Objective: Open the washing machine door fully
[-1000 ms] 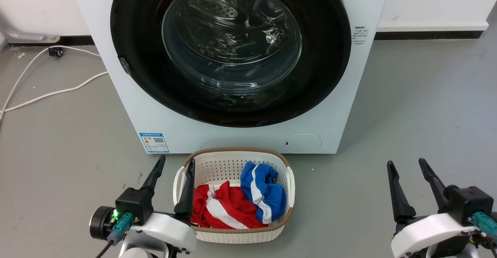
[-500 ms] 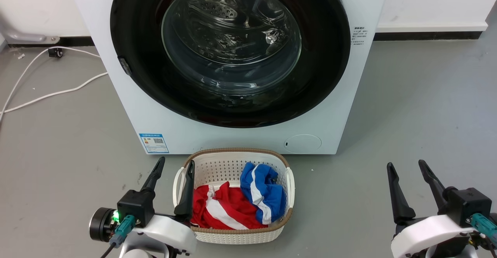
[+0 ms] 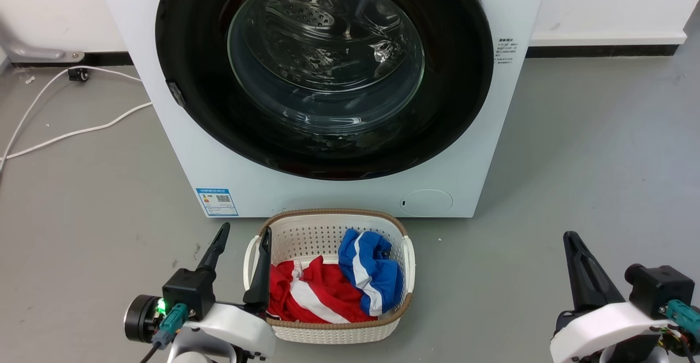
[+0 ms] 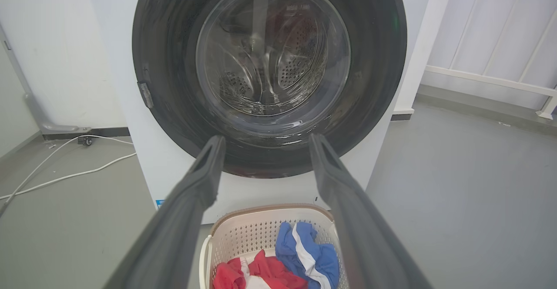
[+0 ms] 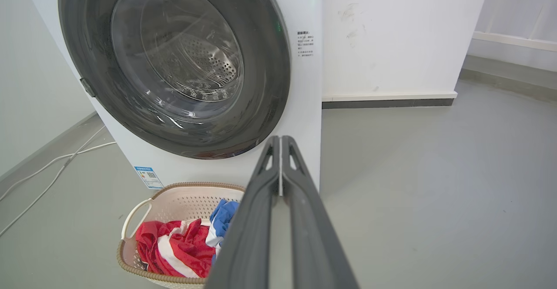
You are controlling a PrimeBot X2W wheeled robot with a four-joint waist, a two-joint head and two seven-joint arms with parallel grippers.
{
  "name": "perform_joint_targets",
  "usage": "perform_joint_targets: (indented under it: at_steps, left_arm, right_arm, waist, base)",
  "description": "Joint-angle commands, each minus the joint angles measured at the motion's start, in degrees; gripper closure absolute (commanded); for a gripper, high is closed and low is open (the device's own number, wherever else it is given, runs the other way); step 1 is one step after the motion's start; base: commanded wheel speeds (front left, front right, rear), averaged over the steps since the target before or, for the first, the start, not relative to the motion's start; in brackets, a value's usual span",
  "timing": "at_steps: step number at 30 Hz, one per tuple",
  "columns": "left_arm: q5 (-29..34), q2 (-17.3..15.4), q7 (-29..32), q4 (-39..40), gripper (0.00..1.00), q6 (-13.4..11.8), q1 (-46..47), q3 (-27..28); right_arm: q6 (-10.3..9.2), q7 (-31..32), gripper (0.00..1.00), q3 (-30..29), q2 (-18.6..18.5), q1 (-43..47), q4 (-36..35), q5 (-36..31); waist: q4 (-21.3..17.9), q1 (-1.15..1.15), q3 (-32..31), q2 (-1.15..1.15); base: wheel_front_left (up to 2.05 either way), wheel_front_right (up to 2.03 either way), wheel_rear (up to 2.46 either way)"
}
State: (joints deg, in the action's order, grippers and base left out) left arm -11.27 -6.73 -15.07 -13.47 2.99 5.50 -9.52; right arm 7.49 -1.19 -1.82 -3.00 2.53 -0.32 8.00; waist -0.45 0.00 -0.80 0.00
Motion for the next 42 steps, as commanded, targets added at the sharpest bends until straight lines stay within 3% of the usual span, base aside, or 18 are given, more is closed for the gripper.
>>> perform_joint_targets:
  at_steps: [1,6,12,13,15,18,21,26,30,38,42]
  left_arm:
    - [-0.1,0.1,-0.1,-0.1,0.00,-0.2,-0.1,0.0]
    - [-0.1,0.2,-0.1,0.1,0.00,-0.2,-0.4,0.3]
    - [-0.5,0.6,-0.1,0.9,0.00,0.2,-0.3,0.4]
    - [-0.5,0.6,-0.1,0.9,0.00,0.2,-0.3,0.4]
    - [-0.3,0.8,-0.1,1.2,0.00,0.3,-0.3,0.4]
    - [-0.3,1.0,-0.1,1.8,0.00,0.5,-0.3,0.6]
    - [-0.1,1.2,-0.1,2.5,0.00,0.5,0.3,0.8]
    - [0.4,1.6,-0.1,4.5,0.00,0.4,1.6,1.2]
    - [1.0,2.0,-0.1,6.1,0.00,0.1,3.2,1.5]
    - [2.2,2.6,-0.1,7.8,0.00,1.0,6.9,0.6]
    - [3.0,2.7,-0.1,8.2,0.00,1.4,8.5,0.0]
  right_arm:
    - [0.00,0.0,1.00,-0.1,0.2,-0.5,0.1,1.3]
    - [0.00,0.5,1.00,-0.6,0.2,-0.7,1.4,15.7]
    - [0.00,0.8,1.00,-3.1,0.2,-1.8,4.0,40.7]
    - [0.00,0.8,1.00,-3.1,0.2,-1.8,4.0,40.7]
    - [0.00,1.3,1.00,-3.4,0.2,-3.0,5.0,55.2]
    - [0.00,1.9,1.00,-5.4,0.1,-4.9,6.3,70.4]
    - [0.00,3.0,1.00,-8.5,0.1,-7.4,7.4,80.6]
    - [0.00,5.6,1.00,-13.4,-2.1,-13.5,10.3,91.0]
    - [0.00,6.9,1.00,-14.4,-6.8,-19.7,14.4,95.6]
    - [0.00,10.7,1.00,-9.2,-19.4,-34.3,27.4,98.6]
    - [0.01,15.8,1.00,-4.0,-24.9,-42.0,33.8,99.3]
  waist:
    - [0.0,0.00,0.0,0.00]
    - [-0.1,0.00,-0.1,0.00]
    - [-0.2,0.00,-0.1,0.00]
    - [-0.2,0.00,-0.1,0.00]
    - [-0.2,0.00,0.1,0.00]
    - [-0.2,0.00,0.4,0.00]
    - [-0.2,0.00,1.7,0.00]
    - [-0.1,0.00,5.2,0.00]
    - [0.2,0.00,8.4,0.00]
    - [1.6,0.00,14.3,0.00]
    - [2.4,0.00,16.4,0.00]
  base:
    - [0.00,0.00,0.00]
    - [0.00,0.00,0.00]
    - [0.00,0.00,0.00]
    - [0.00,0.00,0.00]
    - [0.00,0.00,0.00]
    - [0.00,0.00,0.00]
    - [0.00,0.00,0.00]
    - [0.00,0.00,0.00]
    - [0.00,0.00,0.00]
    - [0.00,0.00,0.00]
    - [0.00,0.00,0.00]
